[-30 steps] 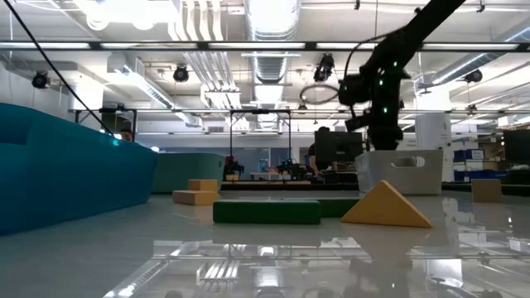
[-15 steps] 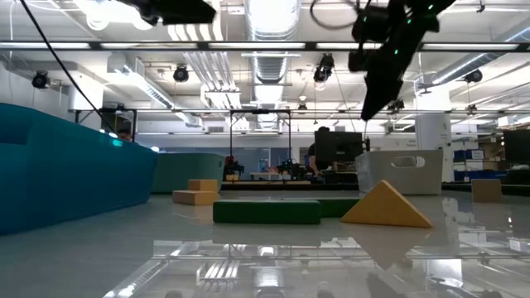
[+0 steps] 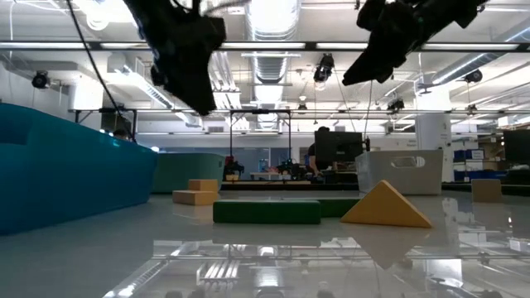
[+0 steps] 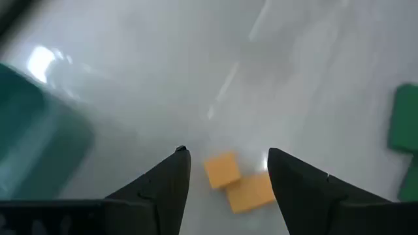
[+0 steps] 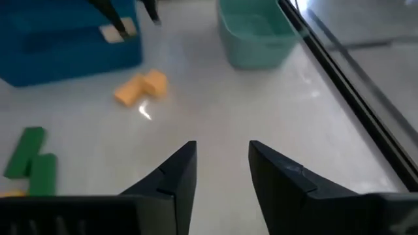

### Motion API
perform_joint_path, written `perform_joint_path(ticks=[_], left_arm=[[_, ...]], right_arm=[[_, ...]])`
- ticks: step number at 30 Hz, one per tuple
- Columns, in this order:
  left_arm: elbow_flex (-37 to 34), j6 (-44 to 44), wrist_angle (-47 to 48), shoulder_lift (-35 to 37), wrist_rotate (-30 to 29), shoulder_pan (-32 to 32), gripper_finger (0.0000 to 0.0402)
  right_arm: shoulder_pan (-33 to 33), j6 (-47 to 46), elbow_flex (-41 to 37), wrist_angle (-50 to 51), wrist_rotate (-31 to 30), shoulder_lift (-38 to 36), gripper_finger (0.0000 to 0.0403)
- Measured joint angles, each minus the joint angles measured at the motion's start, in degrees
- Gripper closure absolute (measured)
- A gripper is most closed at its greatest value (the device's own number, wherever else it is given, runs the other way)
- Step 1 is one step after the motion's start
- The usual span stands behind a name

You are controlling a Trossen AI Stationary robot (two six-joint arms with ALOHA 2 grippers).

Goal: Sort & place blocks by color
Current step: Put the yellow block into the green bin

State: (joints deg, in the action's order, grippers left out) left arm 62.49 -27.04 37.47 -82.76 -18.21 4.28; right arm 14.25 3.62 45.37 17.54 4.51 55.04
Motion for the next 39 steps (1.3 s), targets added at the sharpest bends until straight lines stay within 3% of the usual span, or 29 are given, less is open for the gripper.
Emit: perform_joint_path(ticks=[6, 12, 39], left_arm=[[5.9, -1.2, 4.3, -10.7, 6.3, -1.7, 0.0213], [10.6, -2.7, 11.6, -17.4, 6.9, -3.3, 0.0213], [7.9, -8.7, 5.0, -18.4, 8.5, -4.9, 0.0213]], right_arm=[[-3.9, -1.5, -6.5, -9.1, -0.2, -2.7, 0.028], [-5.9, -1.7, -9.9, -14.9, -1.2, -3.3, 0.0281], [-6.3, 0.0, -10.2, -15.3, -2.1, -3.3, 0.0281]])
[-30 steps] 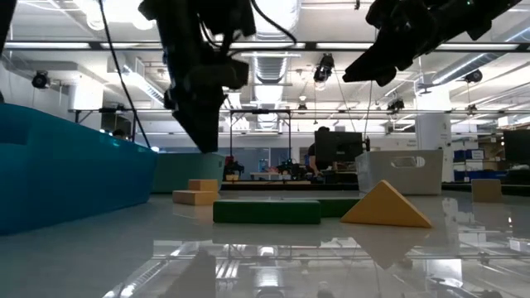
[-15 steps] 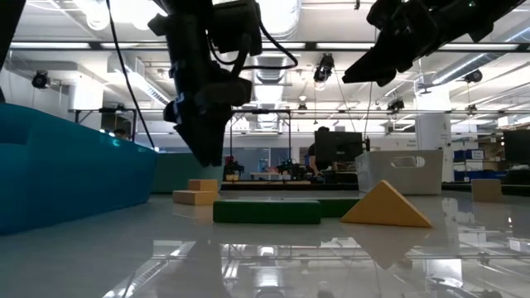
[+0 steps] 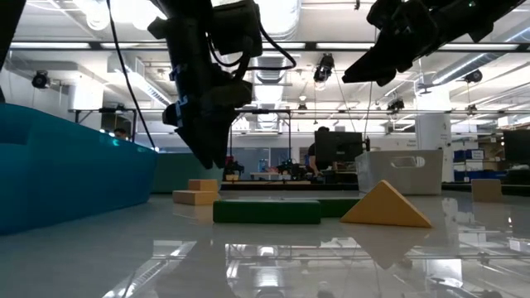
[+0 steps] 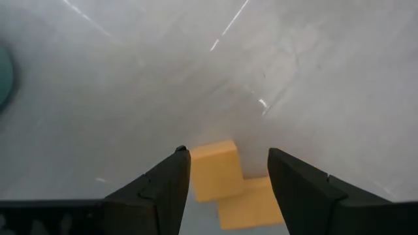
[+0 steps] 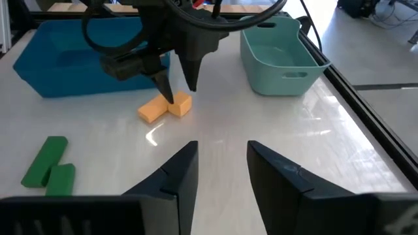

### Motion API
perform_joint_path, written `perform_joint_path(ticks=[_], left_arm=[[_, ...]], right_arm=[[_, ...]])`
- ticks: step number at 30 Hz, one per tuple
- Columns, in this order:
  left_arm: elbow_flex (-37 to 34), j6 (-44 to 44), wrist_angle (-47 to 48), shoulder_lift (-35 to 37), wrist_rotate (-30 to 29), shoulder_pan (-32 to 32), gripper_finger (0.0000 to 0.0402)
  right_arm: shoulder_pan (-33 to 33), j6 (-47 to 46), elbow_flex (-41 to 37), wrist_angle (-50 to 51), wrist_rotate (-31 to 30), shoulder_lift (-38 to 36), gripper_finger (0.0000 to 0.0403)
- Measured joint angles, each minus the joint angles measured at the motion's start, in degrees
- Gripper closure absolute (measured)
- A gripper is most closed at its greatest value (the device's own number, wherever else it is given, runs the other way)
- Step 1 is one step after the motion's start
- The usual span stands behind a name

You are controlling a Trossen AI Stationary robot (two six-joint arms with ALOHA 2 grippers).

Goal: Sort & place blocks by color
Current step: Put the yellow block into the green bin

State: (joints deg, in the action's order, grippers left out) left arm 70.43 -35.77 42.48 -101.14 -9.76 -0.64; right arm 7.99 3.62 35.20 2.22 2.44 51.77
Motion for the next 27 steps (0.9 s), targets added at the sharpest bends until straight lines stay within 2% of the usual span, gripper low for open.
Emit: perform_joint_path(ticks=[15, 27], left_arm=[[-3.2, -2.9, -0.7, 0.0, -1.1, 0.0, 0.0213], [-3.9, -3.3, -3.3, 0.0, 0.6, 0.0, 0.0213]], right_arm=[[0.0, 0.0, -0.2, 0.0, 0.0, 0.0, 0.0281], [0.0, 0.0, -0.4, 0.0, 0.0, 0.0, 0.0283]])
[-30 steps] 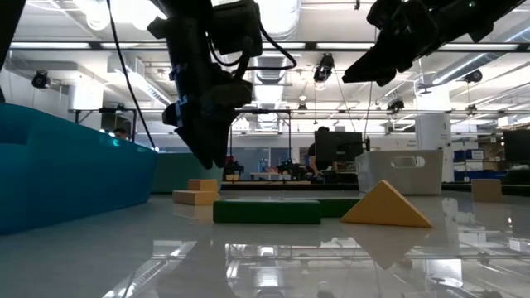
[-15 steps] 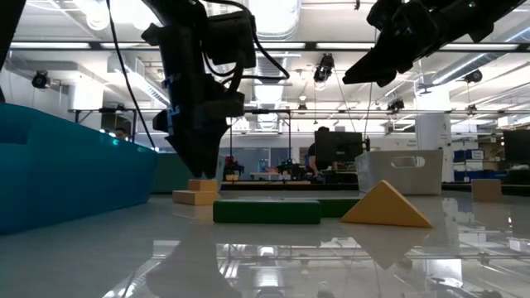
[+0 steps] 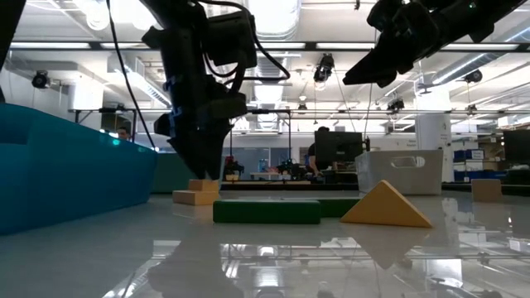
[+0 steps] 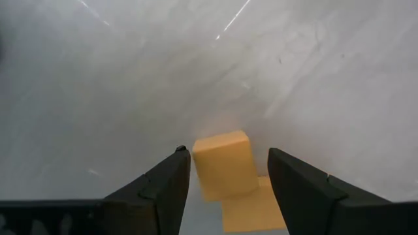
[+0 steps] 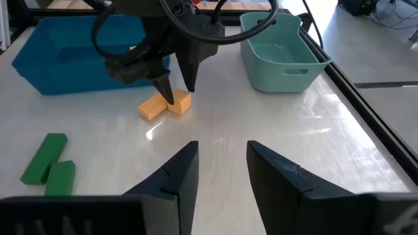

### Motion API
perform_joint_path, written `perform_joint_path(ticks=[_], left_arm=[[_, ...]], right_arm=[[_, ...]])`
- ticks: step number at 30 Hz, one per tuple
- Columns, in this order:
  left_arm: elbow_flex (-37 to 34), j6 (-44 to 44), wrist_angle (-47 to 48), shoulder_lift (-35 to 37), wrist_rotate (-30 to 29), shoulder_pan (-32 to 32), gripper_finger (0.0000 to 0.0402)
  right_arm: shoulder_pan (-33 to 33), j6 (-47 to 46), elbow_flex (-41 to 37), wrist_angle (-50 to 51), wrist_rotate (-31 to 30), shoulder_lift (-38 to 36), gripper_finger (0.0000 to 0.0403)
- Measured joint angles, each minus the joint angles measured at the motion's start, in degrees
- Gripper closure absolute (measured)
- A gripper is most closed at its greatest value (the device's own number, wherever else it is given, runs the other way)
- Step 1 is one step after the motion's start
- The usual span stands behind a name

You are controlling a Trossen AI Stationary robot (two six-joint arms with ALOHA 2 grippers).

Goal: Sort & place blocks by color
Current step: Put the yellow block into the green bin

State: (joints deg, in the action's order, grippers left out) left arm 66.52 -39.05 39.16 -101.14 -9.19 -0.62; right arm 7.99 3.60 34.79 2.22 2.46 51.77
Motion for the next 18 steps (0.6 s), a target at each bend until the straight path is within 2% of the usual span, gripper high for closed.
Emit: perform_joint_path(ticks=[8, 18], left_arm=[[-0.4, -1.1, -1.2, 0.0, 0.2, 0.0, 0.0208], [-0.5, -0.9, -1.6, 0.0, 0.2, 0.0, 0.0159]], right_arm=[[0.0, 0.0, -0.1, 0.0, 0.0, 0.0, 0.0282], [0.0, 0.0, -0.1, 0.0, 0.0, 0.0, 0.0282]])
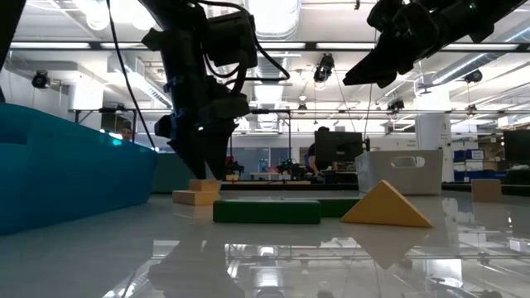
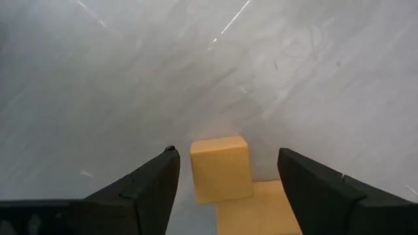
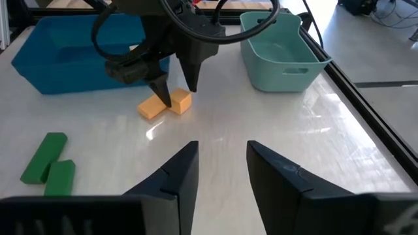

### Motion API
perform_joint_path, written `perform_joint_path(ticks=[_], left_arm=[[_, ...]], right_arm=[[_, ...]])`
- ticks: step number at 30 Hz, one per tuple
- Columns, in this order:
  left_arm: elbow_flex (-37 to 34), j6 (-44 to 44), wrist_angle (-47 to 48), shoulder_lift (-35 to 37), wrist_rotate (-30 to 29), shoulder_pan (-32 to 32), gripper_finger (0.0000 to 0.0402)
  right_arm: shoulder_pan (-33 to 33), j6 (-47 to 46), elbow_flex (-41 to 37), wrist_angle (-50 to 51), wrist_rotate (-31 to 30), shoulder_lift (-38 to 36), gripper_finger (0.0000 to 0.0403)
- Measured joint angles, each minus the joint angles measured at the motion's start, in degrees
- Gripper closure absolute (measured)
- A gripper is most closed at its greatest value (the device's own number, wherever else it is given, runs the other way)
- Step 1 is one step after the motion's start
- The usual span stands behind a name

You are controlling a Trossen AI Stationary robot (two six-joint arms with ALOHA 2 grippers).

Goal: Sort & place blocks by color
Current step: Put the yellow block into the green bin

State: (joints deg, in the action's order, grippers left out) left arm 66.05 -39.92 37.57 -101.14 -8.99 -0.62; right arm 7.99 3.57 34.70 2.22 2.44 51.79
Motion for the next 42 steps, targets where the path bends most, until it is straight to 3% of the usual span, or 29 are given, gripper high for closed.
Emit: perform_joint_path(ticks=[12, 24, 28, 35, 42], left_arm=[[-3.7, 0.2, -4.2, 0.0, -0.3, 0.0, 0.0162], [-4.2, 0.4, -4.2, 0.0, -0.3, 0.0, 0.0274], [-3.9, 2.1, -4.1, 0.0, -0.3, 0.0, 0.0281], [0.0, 11.6, 0.1, 2.8, -0.3, -0.1, 0.0281], [4.6, 33.5, 9.6, 9.4, -0.2, -2.3, 0.0281]], right_arm=[[0.0, 0.0, 0.0, 0.0, 0.0, 0.0, 0.0284], [0.0, 0.0, 0.0, 0.0, 0.0, 0.0, 0.0282], [0.0, 0.0, 0.0, 0.0, 0.0, 0.0, 0.0284], [0.0, -0.2, 0.0, 0.2, 0.0, 0.0, 0.0285], [0.0, -0.6, 0.0, 0.4, 0.0, 0.0, 0.0284]])
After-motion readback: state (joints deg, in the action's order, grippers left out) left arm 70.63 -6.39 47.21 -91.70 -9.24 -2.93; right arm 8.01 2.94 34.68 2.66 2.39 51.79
